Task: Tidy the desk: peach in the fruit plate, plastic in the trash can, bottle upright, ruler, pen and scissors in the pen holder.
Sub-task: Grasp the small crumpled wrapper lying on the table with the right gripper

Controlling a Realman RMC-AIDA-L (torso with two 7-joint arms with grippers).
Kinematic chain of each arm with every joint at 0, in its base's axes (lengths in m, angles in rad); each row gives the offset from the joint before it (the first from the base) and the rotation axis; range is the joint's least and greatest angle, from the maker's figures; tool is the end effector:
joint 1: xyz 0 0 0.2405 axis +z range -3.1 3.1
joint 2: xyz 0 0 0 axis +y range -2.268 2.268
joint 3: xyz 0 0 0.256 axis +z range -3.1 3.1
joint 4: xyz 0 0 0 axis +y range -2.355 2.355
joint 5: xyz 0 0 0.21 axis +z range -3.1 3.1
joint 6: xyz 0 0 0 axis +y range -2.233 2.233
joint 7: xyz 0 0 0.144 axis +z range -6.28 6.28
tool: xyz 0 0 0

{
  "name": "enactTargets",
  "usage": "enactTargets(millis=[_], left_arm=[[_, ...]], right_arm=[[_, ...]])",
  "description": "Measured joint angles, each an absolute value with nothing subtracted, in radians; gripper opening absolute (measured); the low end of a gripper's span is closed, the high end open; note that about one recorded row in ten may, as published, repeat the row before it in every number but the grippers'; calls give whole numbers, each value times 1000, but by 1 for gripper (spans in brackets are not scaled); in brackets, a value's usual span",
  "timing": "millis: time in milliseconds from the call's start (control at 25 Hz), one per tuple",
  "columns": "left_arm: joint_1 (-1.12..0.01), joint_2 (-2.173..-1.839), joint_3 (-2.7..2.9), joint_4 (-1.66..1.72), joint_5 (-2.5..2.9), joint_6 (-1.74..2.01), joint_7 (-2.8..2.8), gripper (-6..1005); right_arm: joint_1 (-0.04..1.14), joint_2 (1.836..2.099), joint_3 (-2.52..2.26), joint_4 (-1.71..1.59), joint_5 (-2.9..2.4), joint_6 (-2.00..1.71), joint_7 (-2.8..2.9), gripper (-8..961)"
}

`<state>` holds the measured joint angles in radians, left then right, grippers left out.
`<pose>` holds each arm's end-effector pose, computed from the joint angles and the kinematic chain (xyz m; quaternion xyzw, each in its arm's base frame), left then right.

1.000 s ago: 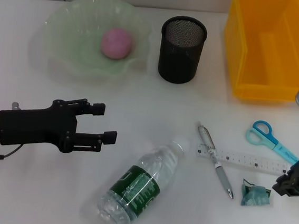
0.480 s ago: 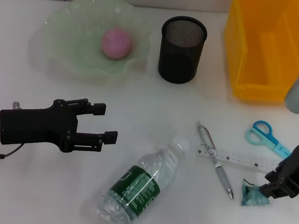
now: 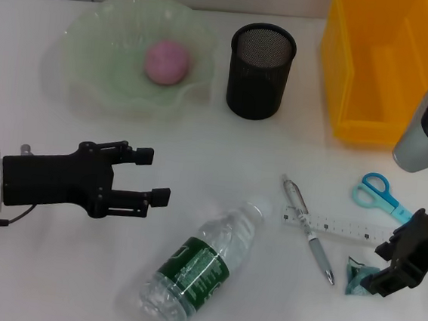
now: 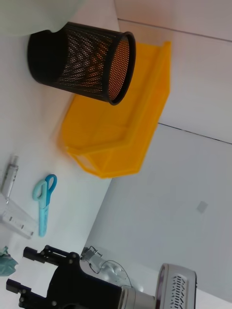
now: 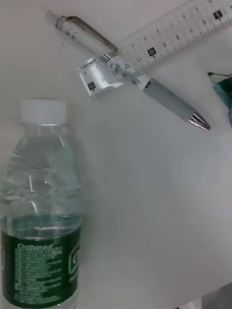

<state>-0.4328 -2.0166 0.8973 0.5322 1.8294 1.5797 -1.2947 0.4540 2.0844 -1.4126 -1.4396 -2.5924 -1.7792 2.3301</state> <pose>-0.2871 0.2922 -0.0119 -0.9377 -0.2261 -0.2496 0.0848 0.2157 0.2972 0.0037 -0.9296 0.2712 -0.2422 0.0597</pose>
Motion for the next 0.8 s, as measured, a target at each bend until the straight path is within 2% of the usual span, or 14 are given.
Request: enactTargets(millis=[120, 320, 800], left_arm=[[-434, -2017, 897, 532, 1835, 1577, -1295, 850], [-434, -2018, 897, 532, 1838, 1577, -1294, 850], [-433, -2019, 897, 532, 1840, 1575, -1295, 850]], right_arm=[[452, 2085, -1445, -1438, -2597, -1766, 2339, 494], [451, 2085, -1478, -1436, -2605, -1754, 2339, 636], [448, 2086, -1552, -1431, -2627, -1739, 2351, 608]])
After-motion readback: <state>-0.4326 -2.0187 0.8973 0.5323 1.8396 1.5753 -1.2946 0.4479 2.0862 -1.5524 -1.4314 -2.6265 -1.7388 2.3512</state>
